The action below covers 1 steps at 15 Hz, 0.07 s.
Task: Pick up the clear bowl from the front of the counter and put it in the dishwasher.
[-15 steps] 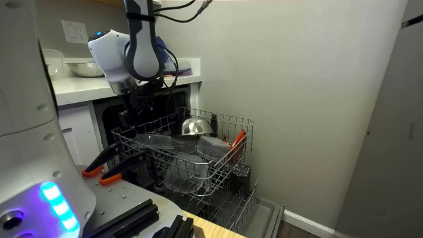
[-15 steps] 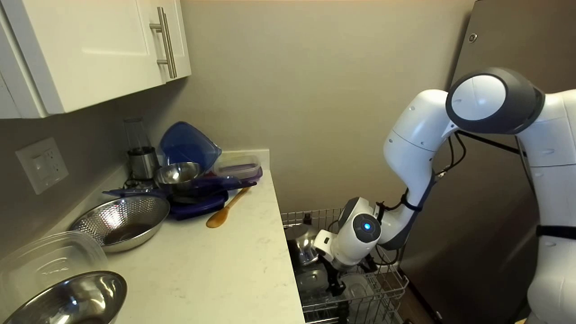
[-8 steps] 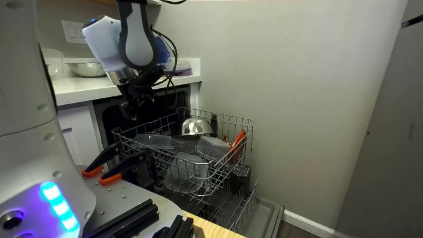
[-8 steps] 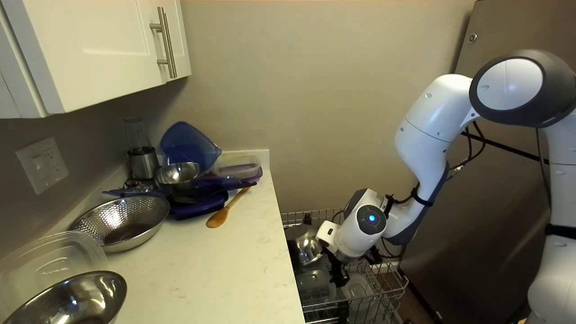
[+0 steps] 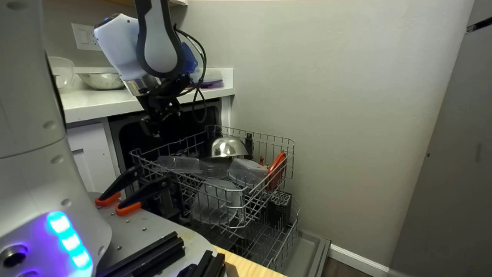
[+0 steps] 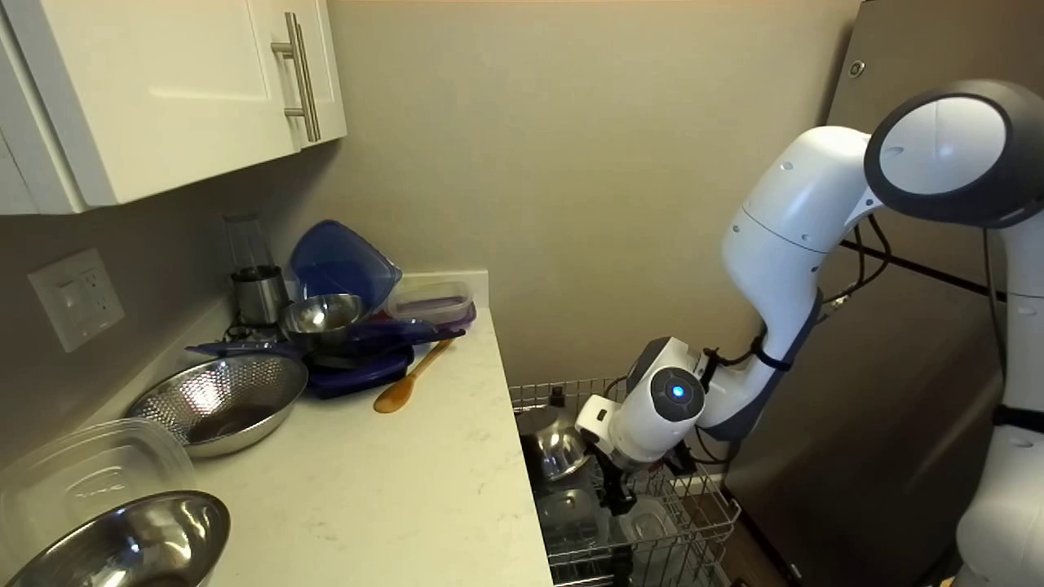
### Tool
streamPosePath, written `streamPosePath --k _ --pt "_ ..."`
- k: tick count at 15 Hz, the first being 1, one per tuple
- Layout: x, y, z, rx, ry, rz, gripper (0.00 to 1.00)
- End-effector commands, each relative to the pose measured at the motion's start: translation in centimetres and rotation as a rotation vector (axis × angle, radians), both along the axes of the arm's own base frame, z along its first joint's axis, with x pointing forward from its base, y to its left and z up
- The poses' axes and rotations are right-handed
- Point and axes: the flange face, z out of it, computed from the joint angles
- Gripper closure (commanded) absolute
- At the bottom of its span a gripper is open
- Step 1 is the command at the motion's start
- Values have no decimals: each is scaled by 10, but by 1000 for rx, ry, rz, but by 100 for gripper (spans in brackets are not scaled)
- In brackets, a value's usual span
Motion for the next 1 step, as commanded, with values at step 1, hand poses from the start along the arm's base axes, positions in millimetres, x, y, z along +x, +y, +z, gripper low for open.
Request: streamPosePath --k 1 --pt "0 0 0 0 0 0 0"
